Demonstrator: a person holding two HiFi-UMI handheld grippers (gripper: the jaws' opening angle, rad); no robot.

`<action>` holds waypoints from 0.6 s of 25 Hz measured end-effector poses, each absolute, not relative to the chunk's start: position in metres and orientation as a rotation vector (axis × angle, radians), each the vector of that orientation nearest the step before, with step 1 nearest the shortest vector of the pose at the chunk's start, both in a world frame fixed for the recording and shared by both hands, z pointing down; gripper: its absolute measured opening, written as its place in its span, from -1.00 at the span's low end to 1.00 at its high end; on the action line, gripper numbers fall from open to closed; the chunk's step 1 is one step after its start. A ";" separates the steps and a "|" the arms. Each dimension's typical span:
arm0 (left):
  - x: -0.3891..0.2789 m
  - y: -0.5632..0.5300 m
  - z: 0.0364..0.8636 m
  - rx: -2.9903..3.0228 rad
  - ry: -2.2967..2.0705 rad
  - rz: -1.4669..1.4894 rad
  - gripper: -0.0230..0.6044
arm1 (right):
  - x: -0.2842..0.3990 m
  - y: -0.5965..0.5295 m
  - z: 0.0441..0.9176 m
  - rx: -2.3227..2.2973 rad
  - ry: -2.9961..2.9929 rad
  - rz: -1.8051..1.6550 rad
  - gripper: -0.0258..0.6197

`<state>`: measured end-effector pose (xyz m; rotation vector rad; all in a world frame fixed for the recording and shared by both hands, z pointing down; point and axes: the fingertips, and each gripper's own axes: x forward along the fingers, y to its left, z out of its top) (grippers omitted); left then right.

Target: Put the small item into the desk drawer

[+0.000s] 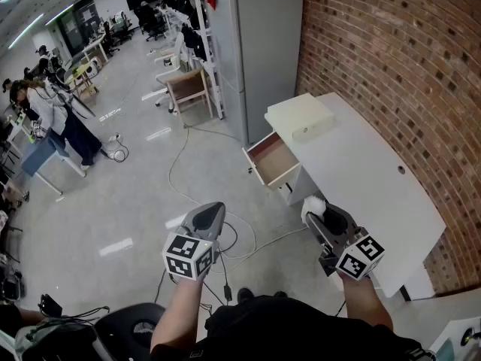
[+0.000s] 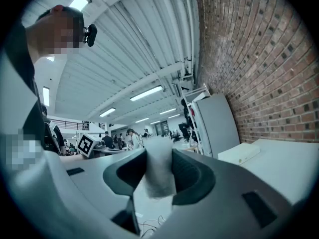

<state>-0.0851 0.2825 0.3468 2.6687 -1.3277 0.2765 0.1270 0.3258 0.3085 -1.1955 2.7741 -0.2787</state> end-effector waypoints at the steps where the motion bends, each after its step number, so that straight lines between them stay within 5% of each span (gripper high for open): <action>1: -0.088 0.280 0.347 2.667 -1.333 0.271 -0.89 | 0.123 0.324 0.309 -1.194 2.779 -0.274 -0.46; 15: -0.143 0.265 0.350 2.629 -1.390 0.227 -0.89 | 0.095 0.315 0.315 -1.258 2.799 -0.265 -0.46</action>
